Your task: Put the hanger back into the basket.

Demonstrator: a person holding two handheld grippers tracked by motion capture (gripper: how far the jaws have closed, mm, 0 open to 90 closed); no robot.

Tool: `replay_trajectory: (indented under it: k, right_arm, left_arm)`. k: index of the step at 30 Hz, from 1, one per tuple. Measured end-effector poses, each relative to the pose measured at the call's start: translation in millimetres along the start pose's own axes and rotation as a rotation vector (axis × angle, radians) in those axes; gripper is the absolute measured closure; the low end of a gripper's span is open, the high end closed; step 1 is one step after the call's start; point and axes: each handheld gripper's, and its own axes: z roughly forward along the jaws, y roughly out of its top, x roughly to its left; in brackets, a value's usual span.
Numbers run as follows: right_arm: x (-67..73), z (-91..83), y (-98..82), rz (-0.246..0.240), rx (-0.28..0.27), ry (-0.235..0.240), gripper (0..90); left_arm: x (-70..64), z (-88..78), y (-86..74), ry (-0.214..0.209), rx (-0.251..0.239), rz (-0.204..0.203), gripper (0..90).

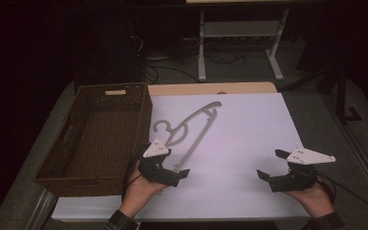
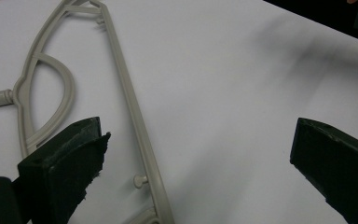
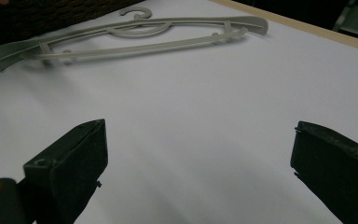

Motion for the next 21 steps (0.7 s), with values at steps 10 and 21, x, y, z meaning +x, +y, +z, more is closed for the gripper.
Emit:
replay_trajectory:
  k: [10,21]
  right_arm:
    - [0.1,2.9,0.4,0.0,0.016,0.012,3.2]
    - [-2.1,4.3,0.2,0.012,0.025,0.007,3.2]
  left_arm:
    - [0.5,4.7,4.0,0.015,0.008,-0.009,2.1]
    - [9.3,20.6,19.8,0.028,0.033,-0.002,13.3]
